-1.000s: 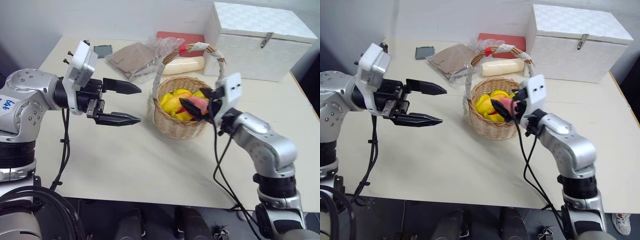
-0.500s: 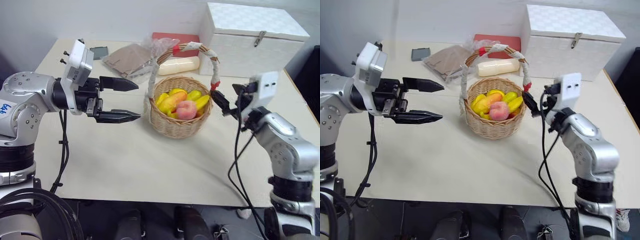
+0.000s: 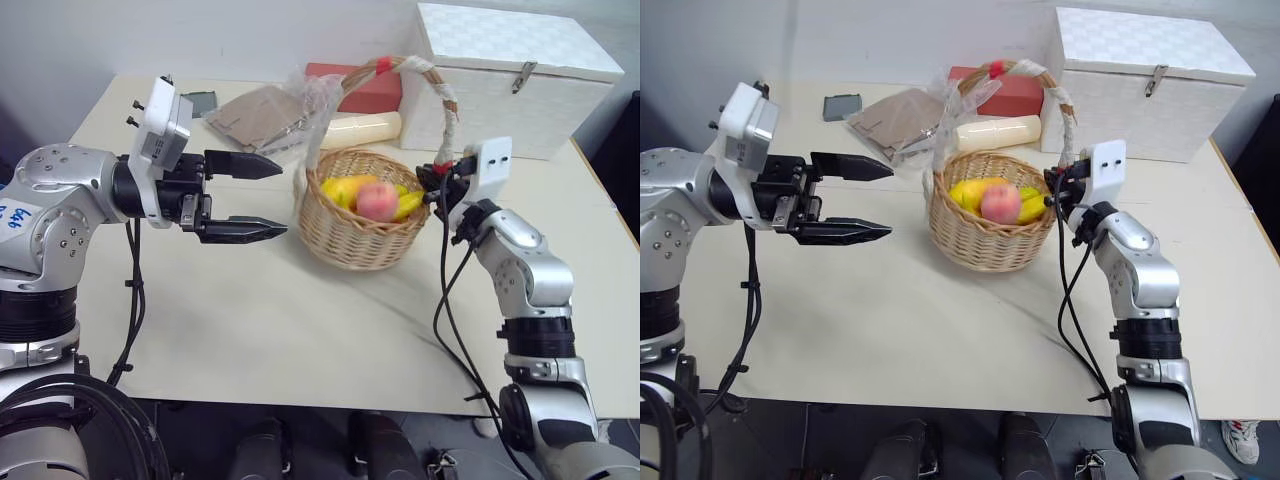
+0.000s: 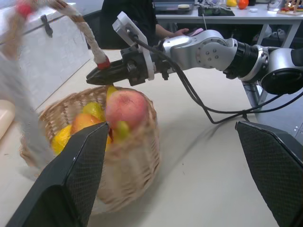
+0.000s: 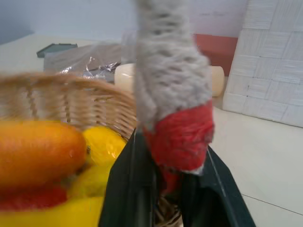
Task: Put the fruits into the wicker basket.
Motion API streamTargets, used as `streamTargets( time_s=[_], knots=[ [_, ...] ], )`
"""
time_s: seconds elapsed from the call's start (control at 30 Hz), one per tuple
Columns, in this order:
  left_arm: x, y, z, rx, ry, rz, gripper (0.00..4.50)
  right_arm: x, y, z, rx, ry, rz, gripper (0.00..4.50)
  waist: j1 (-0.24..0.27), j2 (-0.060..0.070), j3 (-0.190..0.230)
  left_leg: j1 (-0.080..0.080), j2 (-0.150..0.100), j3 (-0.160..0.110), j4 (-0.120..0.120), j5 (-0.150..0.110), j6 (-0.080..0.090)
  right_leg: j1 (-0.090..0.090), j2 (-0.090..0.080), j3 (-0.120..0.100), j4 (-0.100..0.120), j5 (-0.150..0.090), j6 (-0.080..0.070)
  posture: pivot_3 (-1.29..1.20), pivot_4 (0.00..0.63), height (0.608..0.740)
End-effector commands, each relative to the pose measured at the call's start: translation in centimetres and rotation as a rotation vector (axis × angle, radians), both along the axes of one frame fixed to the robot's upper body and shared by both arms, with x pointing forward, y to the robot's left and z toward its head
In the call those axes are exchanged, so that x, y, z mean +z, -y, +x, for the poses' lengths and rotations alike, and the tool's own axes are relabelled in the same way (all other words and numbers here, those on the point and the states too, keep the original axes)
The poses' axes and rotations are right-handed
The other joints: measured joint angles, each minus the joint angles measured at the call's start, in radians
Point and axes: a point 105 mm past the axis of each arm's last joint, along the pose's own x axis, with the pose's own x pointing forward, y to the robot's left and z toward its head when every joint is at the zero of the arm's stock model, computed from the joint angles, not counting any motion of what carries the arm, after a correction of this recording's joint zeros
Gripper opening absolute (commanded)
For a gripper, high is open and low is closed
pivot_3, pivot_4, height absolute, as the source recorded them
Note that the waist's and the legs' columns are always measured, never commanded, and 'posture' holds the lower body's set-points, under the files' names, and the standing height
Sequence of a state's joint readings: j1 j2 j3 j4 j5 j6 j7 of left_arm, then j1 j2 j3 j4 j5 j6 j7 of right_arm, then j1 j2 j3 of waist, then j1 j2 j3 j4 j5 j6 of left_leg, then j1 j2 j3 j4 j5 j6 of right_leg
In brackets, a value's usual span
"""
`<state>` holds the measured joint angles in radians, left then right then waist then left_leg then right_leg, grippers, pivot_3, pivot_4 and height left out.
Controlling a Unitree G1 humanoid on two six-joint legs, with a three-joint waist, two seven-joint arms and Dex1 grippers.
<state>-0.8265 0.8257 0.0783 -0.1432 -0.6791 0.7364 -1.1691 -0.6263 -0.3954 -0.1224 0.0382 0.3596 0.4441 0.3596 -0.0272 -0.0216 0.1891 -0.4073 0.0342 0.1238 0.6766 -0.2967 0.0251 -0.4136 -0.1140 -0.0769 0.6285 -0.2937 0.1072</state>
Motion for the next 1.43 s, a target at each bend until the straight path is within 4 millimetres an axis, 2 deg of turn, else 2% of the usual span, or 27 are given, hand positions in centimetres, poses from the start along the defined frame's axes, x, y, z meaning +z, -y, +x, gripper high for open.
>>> streamTargets(
  time_s=[0.03, 0.07, 0.17, 0.27, 0.33, 0.53, 0.63, 0.77, 0.8, 0.87, 0.93, 0.97, 1.07, 1.2, 1.33, 1.43],
  knots=[
    [1.0, 0.5, -0.1, -0.015, 0.056, -0.02, 4.5, 3.5, 1.7, -2.9, -0.01, 0.161, 0.01, 0.23, 0.006, 0.0, 0.0, 0.0, 0.0, -0.001, 0.0, 0.0, 0.0, 0.0, 0.0, 0.0, 0.0, 0.0, 0.0, 0.0, 0.15, 0.74],
    [1.1, 0.6, 0.0, -0.015, 0.057, -0.024, 4.5, 3.7, 2.2, -3.5, -0.022, 0.171, 0.006, 0.23, 0.006, 0.0, 0.0, -0.001, -0.001, -0.001, 0.0, 0.0, 0.0, 0.0, 0.0, 0.0, 0.0, 0.0, 0.0, 0.0, 0.15, 0.74],
    [0.9, 1.0, 0.5, -0.019, 0.031, -0.039, 4.5, 3.7, 6.5, -6.0, -0.182, 0.202, -0.087, 0.23, 0.013, 0.0, 0.0, -0.001, -0.001, 0.0, 0.0, 0.0, 0.001, 0.0, -0.001, 0.0, -0.001, 0.0, 0.001, 0.0, 0.15, 0.74],
    [0.9, 1.5, 0.2, -0.075, 0.013, -0.051, 4.5, 3.8, 11.0, -8.8, -0.317, 0.21, -0.077, 0.23, 0.028, 0.0, 0.0, -0.001, -0.001, -0.001, 0.0, 0.0, 0.001, 0.0, 0.0, -0.001, -0.001, 0.0, 0.001, 0.0, 0.15, 0.74],
    [0.8, 1.8, 0.2, -0.1, 0.001, -0.054, 4.5, 3.6, 13.2, -10.2, -0.387, 0.205, -0.082, 0.23, 0.027, 0.0, 0.0, -0.001, -0.002, 0.0, 0.001, 0.0, 0.001, 0.0, -0.001, 0.0, -0.001, 0.0, 0.001, 0.0, 0.15, 0.74],
    [0.9, 2.5, 1.0, -0.138, -0.022, -0.075, 4.5, 1.9, 17.6, -11.8, -0.546, 0.17, -0.038, 0.23, 0.011, 0.001, 0.0, 0.004, -0.001, 0.002, 0.001, 0.001, 0.0, 0.001, 0.0, 0.003, -0.001, 0.0, 0.001, 0.0, 0.15, 0.74],
    [0.7, 2.8, 1.4, -0.153, -0.021, -0.074, 4.5, 0.2, 18.0, -12.0, -0.54, 0.117, 0.013, 1.2, 0.01, 0.001, 0.0, 0.004, -0.001, 0.002, 0.001, 0.001, 0.0, 0.001, 0.0, 0.002, -0.001, 0.0, 0.001, 0.0, 0.15, 0.74],
    [0.4, 2.9, 1.6, -0.165, -0.028, -0.07, 4.5, -0.1, 18.3, -13.6, -0.541, 0.109, 0.039, 2.58, 0.013, 0.001, 0.0, 0.003, -0.001, 0.002, 0.0, 0.002, 0.0, 0.001, 0.0, 0.003, -0.001, 0.0, 0.001, 0.0, 0.15, 0.74],
    [0.4, 2.9, 1.7, -0.167, -0.033, -0.071, 4.5, -0.3, 18.2, -14.3, -0.527, 0.101, 0.017, 2.94, 0.016, 0.002, 0.0, 0.003, -0.001, 0.002, 0.0, 0.002, 0.0, 0.001, 0.0, 0.003, -0.001, 0.0, 0.001, 0.0, 0.15, 0.74],
    [0.2, 2.7, 1.9, -0.169, -0.042, -0.072, 4.5, -0.5, 18.4, -16.9, -0.491, 0.058, -0.031, 3.56, 0.027, 0.002, 0.0, 0.003, -0.001, 0.001, -0.001, 0.002, 0.0, 0.001, 0.0, 0.002, -0.001, 0.0, 0.001, 0.0, 0.15, 0.74],
    [0.2, 2.6, 2.1, -0.169, -0.045, -0.073, 4.5, 0.0, 18.7, -19.4, -0.452, 0.021, -0.081, 4.28, 0.041, 0.003, -0.001, 0.002, -0.002, -0.001, -0.001, 0.002, 0.001, 0.001, 0.0, 0.001, -0.002, 0.0, 0.001, 0.0, 0.15, 0.74],
    [0.2, 2.5, 2.2, -0.17, -0.043, -0.079, 4.5, 0.5, 19.2, -20.7, -0.44, -0.003, -0.102, 4.49, 0.046, 0.003, -0.001, 0.003, -0.002, 0.0, -0.001, 0.001, 0.001, 0.002, 0.0, 0.002, -0.003, 0.0, 0.001, 0.0, 0.15, 0.74],
    [0.6, 2.5, 2.6, -0.172, -0.05, -0.106, 4.5, 1.8, 20.2, -23.6, -0.392, -0.088, -0.125, 4.49, 0.048, 0.004, -0.001, 0.003, -0.003, 0.001, 0.001, -0.001, 0.006, 0.004, -0.001, 0.003, -0.005, 0.001, 0.004, 0.0, 0.15, 0.74],
    [0.5, 2.3, 2.8, -0.186, -0.064, -0.115, 4.5, 4.3, 19.9, -27.7, -0.216, -0.22, -0.14, 4.49, 0.05, 0.003, -0.001, 0.004, -0.003, -0.001, 0.002, -0.006, 0.013, 0.006, -0.001, 0.003, -0.007, 0.003, 0.004, 0.0, 0.15, 0.74],
    [0.6, 2.4, 2.6, -0.221, -0.075, -0.13, 4.5, 7.0, 19.8, -28.8, -0.161, -0.185, -0.069, 4.49, 0.043, 0.002, -0.001, 0.005, -0.002, -0.001, 0.002, -0.006, 0.013, 0.007, -0.001, 0.003, -0.007, 0.003, 0.003, 0.0, 0.15, 0.74],
    [0.9, 2.6, 2.2, -0.248, -0.066, -0.142, 4.5, 6.6, 18.9, -28.7, -0.137, -0.19, -0.053, 4.49, 0.044, 0.002, -0.001, 0.004, -0.002, -0.003, 0.002, -0.007, 0.012, 0.007, -0.004, 0.004, -0.008, 0.002, 0.002, 0.0, 0.15, 0.74]
  ],
)
